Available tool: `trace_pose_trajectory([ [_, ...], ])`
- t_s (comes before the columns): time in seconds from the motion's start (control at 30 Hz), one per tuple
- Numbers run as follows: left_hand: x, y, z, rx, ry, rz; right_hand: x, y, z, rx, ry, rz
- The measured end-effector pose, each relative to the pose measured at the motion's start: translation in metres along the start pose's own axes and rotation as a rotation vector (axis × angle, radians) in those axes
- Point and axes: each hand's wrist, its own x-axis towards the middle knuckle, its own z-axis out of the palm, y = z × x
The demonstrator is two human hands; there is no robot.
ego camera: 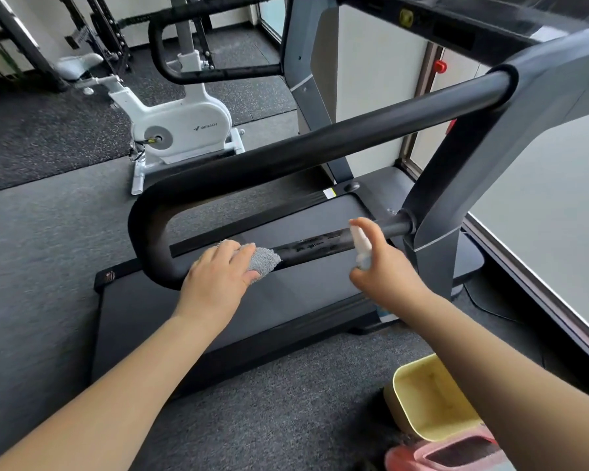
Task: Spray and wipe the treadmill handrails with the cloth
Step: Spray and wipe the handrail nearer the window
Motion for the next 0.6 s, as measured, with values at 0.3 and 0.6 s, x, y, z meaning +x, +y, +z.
trace_pose_trajectory([
  [0.3, 0.021, 0.034, 0.009, -0.023, 0.017, 0.055, -0.006, 0.029, -0.041, 0.11, 0.043, 0.016],
  [0.6, 0.125, 0.184, 0.032, -0.033, -0.142, 0.244, -0.027, 0.052, -0.064, 0.44, 0.128, -0.016],
])
